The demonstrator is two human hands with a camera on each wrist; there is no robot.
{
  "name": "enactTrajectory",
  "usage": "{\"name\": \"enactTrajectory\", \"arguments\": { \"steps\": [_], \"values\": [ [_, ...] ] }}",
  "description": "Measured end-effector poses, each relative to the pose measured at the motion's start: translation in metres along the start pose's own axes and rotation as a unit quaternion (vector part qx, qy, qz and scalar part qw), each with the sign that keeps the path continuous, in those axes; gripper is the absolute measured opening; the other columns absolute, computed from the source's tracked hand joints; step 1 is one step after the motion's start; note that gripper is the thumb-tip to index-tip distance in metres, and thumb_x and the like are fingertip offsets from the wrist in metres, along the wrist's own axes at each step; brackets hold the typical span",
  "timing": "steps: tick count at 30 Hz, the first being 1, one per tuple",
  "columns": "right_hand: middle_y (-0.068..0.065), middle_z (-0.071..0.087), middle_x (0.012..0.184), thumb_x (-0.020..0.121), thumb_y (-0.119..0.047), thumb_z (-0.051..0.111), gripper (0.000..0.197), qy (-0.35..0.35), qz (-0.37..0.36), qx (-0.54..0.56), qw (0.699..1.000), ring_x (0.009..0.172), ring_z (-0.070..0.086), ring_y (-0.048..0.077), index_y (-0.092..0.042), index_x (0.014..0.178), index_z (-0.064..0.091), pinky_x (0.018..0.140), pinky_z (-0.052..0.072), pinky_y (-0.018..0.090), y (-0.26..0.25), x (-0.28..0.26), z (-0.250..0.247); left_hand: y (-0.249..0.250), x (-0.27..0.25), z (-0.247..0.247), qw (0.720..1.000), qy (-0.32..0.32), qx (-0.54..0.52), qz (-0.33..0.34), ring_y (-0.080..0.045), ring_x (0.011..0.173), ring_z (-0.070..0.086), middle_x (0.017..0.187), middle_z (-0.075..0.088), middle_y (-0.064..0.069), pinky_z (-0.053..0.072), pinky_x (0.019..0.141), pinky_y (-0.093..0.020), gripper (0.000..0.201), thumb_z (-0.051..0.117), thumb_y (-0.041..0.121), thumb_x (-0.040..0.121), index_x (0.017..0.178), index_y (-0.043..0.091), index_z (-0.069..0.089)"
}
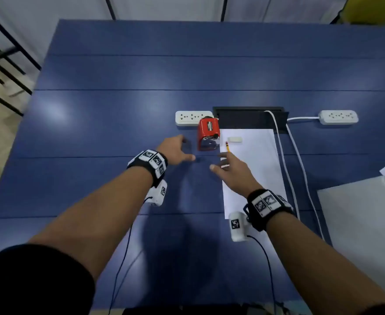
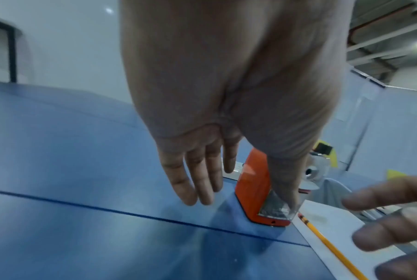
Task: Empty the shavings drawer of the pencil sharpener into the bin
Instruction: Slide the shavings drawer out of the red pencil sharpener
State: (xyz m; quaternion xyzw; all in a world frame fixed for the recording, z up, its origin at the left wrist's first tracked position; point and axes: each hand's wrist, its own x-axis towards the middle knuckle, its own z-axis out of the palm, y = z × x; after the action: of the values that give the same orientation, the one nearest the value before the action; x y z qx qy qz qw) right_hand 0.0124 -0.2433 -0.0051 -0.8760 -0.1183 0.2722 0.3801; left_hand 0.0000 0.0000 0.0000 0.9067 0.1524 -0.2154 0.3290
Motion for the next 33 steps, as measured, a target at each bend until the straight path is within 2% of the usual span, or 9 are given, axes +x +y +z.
{"name": "enactTrajectory", "arguments": {
  "steps": [2,5,10,14,19,24,27,29,33],
  "values": [
    [-0.004,0.068,0.117,0.092,-0.030,0.075,0.052,0.035,0.012,0.040,0.998,0.108,0.070,0.022,-0.019,0.139,0.055,0.092,0.052,0.033,-0.003,0.023,0.003,0.009,0.020,0.004,1.000,0.003,-0.030,-0.011,-0.032,0.142,0.058,0.157,0.057,-0.013,0.047,0.115,-0.039,0.089,0.088,0.041,0.085,0.157,0.009,0.045],
    [-0.005,0.066,0.117,0.089,-0.016,0.075,0.054,0.060,-0.010,0.055,0.997,0.110,0.071,0.026,-0.017,0.139,0.053,0.089,0.048,0.031,-0.004,0.049,0.011,0.017,0.040,0.014,0.998,0.009,-0.066,0.002,-0.032,0.141,0.058,0.159,0.055,-0.009,0.044,0.109,-0.033,0.096,0.093,0.027,0.080,0.159,0.012,0.041],
    [0.001,0.070,0.124,0.090,-0.013,0.073,0.059,0.068,-0.014,0.052,0.996,0.110,0.069,0.026,-0.018,0.144,0.049,0.089,0.045,0.029,-0.005,0.071,0.013,0.012,0.061,0.027,0.994,0.023,-0.098,0.031,-0.032,0.135,0.063,0.155,0.060,-0.007,0.047,0.112,-0.035,0.100,0.093,0.014,0.076,0.160,0.016,0.040],
    [0.006,0.072,0.128,0.091,-0.017,0.073,0.059,0.060,-0.007,0.041,0.997,0.115,0.068,0.030,-0.018,0.145,0.049,0.097,0.052,0.039,-0.002,0.075,0.014,0.005,0.061,0.028,0.993,0.037,-0.100,0.043,-0.029,0.125,0.069,0.148,0.066,-0.004,0.051,0.110,-0.040,0.093,0.096,0.020,0.074,0.153,0.017,0.047],
    [0.008,0.071,0.133,0.090,-0.010,0.072,0.059,0.029,-0.046,0.008,0.998,0.117,0.068,0.028,-0.015,0.146,0.051,0.093,0.045,0.028,-0.006,0.052,0.026,-0.015,0.023,0.023,0.995,0.051,-0.068,0.041,-0.026,0.110,0.073,0.125,0.076,-0.005,0.058,0.101,-0.040,0.087,0.101,0.032,0.063,0.138,0.016,0.061],
    [0.007,0.070,0.136,0.091,-0.008,0.074,0.062,-0.044,-0.087,0.002,0.995,0.112,0.074,0.023,-0.015,0.148,0.050,0.104,0.055,0.038,-0.019,0.015,0.059,-0.060,-0.042,0.022,0.997,0.046,-0.049,0.042,-0.024,0.108,0.074,0.119,0.078,-0.003,0.059,0.098,-0.039,0.088,0.103,0.041,0.057,0.132,0.015,0.066],
    [0.007,0.070,0.136,0.091,-0.006,0.074,0.063,-0.085,-0.099,-0.010,0.991,0.103,0.075,0.020,-0.014,0.148,0.050,0.099,0.055,0.031,-0.027,-0.014,0.085,-0.093,-0.084,0.026,0.997,0.049,-0.034,0.054,-0.022,0.105,0.073,0.116,0.078,0.000,0.059,0.096,-0.038,0.094,0.101,0.054,0.052,0.131,0.016,0.066],
    [0.005,0.072,0.133,0.090,-0.008,0.075,0.065,-0.104,-0.107,-0.035,0.988,0.101,0.075,0.020,-0.017,0.150,0.049,0.096,0.054,0.026,-0.029,-0.031,0.100,-0.115,-0.108,0.030,0.997,0.047,-0.019,0.061,-0.020,0.101,0.073,0.111,0.078,0.002,0.059,0.093,-0.038,0.089,0.099,0.059,0.053,0.124,0.017,0.067],
    [-0.007,0.071,0.121,0.087,-0.011,0.078,0.068,-0.113,-0.126,-0.063,0.984,0.100,0.066,0.009,-0.022,0.149,0.053,0.080,0.040,-0.002,-0.027,-0.058,0.122,-0.147,-0.141,0.038,0.996,0.038,-0.009,0.085,-0.018,0.092,0.074,0.102,0.079,0.005,0.060,0.087,-0.042,0.081,0.088,0.074,0.057,0.114,0.020,0.071]
  ]
}}
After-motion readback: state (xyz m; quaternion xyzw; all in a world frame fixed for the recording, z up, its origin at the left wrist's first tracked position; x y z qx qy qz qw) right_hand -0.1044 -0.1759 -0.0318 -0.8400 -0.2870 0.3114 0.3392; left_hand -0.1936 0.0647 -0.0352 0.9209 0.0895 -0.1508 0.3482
